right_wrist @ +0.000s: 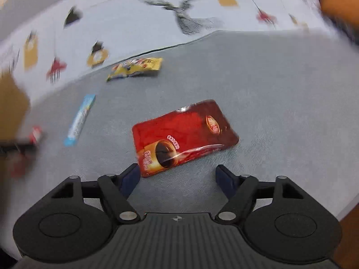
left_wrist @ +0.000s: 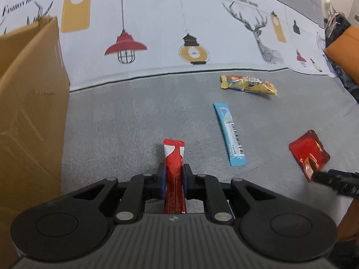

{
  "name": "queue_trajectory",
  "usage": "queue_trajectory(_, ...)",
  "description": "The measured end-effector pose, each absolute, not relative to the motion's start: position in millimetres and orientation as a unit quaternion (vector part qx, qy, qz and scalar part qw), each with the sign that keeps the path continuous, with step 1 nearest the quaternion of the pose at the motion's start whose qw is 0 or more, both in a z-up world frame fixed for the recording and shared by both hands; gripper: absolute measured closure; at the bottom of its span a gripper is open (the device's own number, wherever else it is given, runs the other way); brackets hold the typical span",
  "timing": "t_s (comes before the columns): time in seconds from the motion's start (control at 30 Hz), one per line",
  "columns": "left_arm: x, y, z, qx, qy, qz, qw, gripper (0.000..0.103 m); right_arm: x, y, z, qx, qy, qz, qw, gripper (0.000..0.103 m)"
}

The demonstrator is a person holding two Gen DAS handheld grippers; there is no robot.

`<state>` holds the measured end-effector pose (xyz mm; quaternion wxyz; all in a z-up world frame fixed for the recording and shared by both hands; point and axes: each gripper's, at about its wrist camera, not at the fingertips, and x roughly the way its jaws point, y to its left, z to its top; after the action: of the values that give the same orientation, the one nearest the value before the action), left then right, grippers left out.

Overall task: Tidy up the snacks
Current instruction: 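Grasp the red stick snack with the left tool while the right tool grasps the dark red pouch, then carry both snacks over the box and open both tools to drop them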

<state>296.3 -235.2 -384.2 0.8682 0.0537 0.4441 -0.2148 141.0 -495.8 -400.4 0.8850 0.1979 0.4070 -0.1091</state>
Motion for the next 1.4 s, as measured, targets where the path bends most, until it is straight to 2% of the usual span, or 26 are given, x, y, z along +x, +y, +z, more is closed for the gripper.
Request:
queue_trajectory(0.07,300,-235,-388,0.052,0.448,-0.213,0.867,0.087,152,-499,-402,0.222,0.396,-0.103,0.885,0.02)
queue_trajectory(0.17,303,-233,-393,0.058,0.451,-0.209,0.866,0.087,182,-503,-406,0.237,0.386,-0.102,0.886,0.002)
queue_trajectory(0.23,305,-229,-393,0.06,0.449,-0.207,0.867,0.087,199,-499,-410,0.235,0.383,-0.117,0.886,0.0)
queue_trajectory(0.33,310,-227,-393,0.058,0.449,-0.202,0.868,0.087,225,-478,-415,0.148,0.404,-0.134,0.893,0.0)
queue_trajectory(0.4,315,-228,-392,0.054,0.452,-0.201,0.867,0.087,233,-465,-418,0.085,0.406,-0.128,0.901,0.008)
queue_trajectory(0.47,316,-229,-389,0.051,0.451,-0.208,0.866,0.087,232,-463,-411,0.087,0.39,-0.114,0.909,0.046)
queue_trajectory(0.53,314,-230,-383,0.051,0.445,-0.218,0.867,0.088,233,-460,-407,0.071,0.395,-0.106,0.91,0.05)
queue_trajectory(0.73,303,-229,-364,0.048,0.432,-0.233,0.87,0.088,224,-466,-397,0.121,0.381,-0.091,0.912,0.054)
queue_trajectory(0.93,287,-221,-332,0.038,0.412,-0.235,0.88,0.088,203,-444,-363,0.108,0.352,-0.078,0.926,0.055)
queue_trajectory(1.17,259,-194,-279,0.005,0.381,-0.229,0.896,0.088,175,-403,-309,0.112,0.313,-0.043,0.942,0.055)
queue_trajectory(1.4,219,-141,-216,0.017,0.302,-0.222,0.927,0.088,156,-335,-240,0.109,0.259,0.01,0.96,0.055)
